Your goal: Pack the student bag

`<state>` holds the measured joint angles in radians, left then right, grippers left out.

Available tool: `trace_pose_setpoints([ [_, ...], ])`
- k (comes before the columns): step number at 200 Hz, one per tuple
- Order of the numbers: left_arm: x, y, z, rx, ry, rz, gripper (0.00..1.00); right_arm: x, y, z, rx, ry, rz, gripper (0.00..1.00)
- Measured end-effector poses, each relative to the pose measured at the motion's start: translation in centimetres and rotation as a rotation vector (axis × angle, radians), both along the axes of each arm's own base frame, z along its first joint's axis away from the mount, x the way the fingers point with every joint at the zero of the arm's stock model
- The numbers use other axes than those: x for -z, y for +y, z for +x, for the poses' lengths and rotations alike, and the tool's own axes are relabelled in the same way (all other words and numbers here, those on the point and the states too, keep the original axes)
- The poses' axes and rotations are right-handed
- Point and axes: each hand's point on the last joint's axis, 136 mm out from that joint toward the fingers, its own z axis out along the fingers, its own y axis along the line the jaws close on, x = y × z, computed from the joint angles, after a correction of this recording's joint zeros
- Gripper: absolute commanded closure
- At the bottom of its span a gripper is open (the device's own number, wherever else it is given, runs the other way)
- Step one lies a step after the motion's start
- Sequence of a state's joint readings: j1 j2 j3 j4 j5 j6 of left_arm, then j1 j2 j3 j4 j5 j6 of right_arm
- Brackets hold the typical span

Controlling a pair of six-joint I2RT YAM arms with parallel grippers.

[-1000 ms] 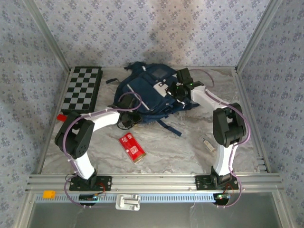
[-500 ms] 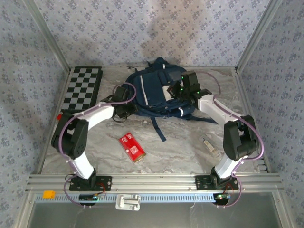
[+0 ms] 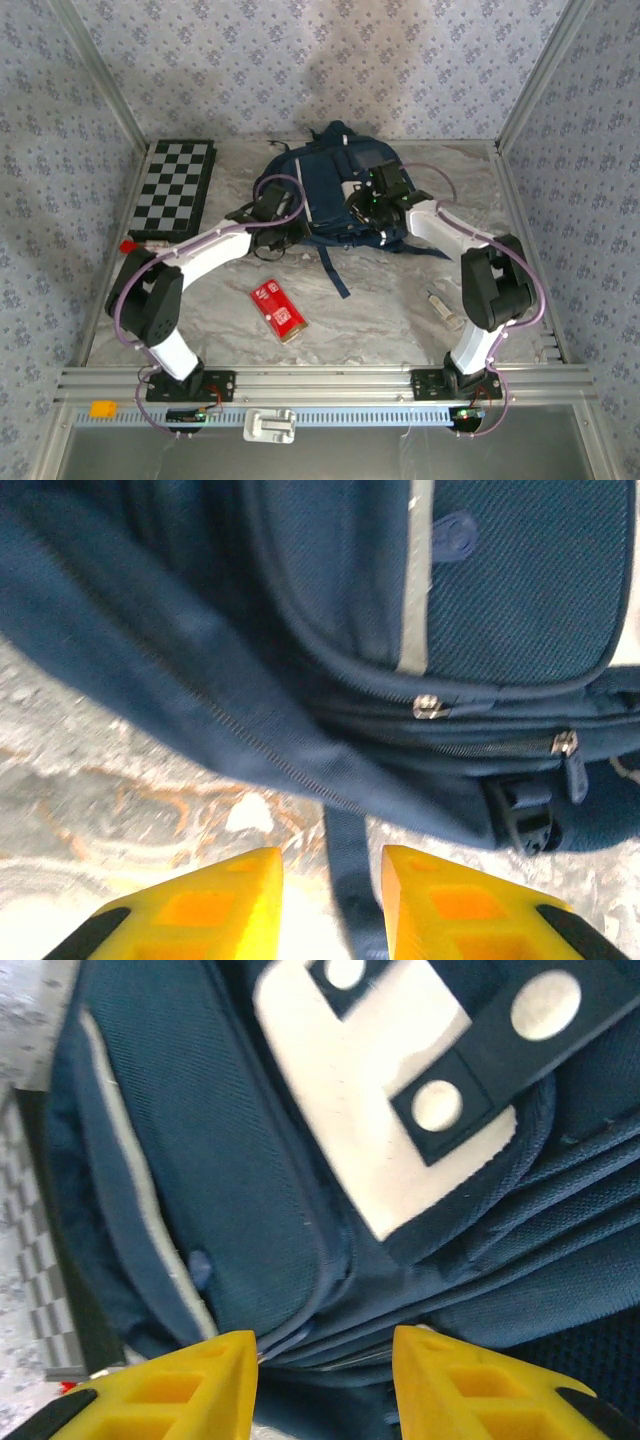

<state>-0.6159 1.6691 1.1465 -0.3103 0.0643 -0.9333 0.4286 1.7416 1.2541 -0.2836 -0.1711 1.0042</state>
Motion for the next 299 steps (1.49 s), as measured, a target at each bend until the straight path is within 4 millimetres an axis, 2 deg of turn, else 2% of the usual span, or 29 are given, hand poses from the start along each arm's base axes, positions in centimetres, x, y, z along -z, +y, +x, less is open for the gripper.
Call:
trace_pose_setpoints([
  [17,0.0,-1.0,0.8,0.005,-0.005,-0.004,0.69,1.8,0.0,0.0,-0.023,0.040,-0.054,0.54],
  [37,0.3,-2.0,1.2,0.011,-0.007,-0.012,0.70,2.6,0.5,0.5,-0.061,0.055,-0.088,0.54],
  [60,1.5,-2.3,1.2,0.010,0.015,-0.001,0.70,2.8,1.3,1.3,-0.109,0.051,-0.105,0.56],
  [82,2.6,-2.2,1.1,0.010,0.035,0.014,0.70,2.6,2.0,1.1,-0.153,0.046,-0.132,0.56],
  [113,2.8,-2.1,1.1,0.007,0.038,0.021,0.70,2.5,2.7,1.4,-0.188,0.048,-0.155,0.60],
  [134,3.2,-2.0,1.1,0.005,0.044,0.029,0.70,3.0,2.9,1.3,-0.209,0.067,-0.169,0.57],
  [172,4.0,-2.0,1.1,0.004,0.059,0.041,0.71,2.0,3.6,1.5,-0.233,0.062,-0.203,0.59],
  [225,4.2,-1.7,1.3,-0.003,0.063,0.046,0.71,1.9,3.5,1.0,-0.239,0.077,-0.229,0.57],
  [262,4.3,-1.5,1.3,-0.007,0.065,0.047,0.71,0.3,3.9,1.1,-0.245,0.062,-0.240,0.58],
  [282,4.3,-1.5,1.4,-0.008,0.067,0.045,0.71,-0.3,4.3,2.0,-0.249,0.051,-0.239,0.56],
  [299,4.3,-1.4,1.3,-0.007,0.067,0.046,0.71,0.3,4.4,2.8,-0.252,0.053,-0.244,0.57],
])
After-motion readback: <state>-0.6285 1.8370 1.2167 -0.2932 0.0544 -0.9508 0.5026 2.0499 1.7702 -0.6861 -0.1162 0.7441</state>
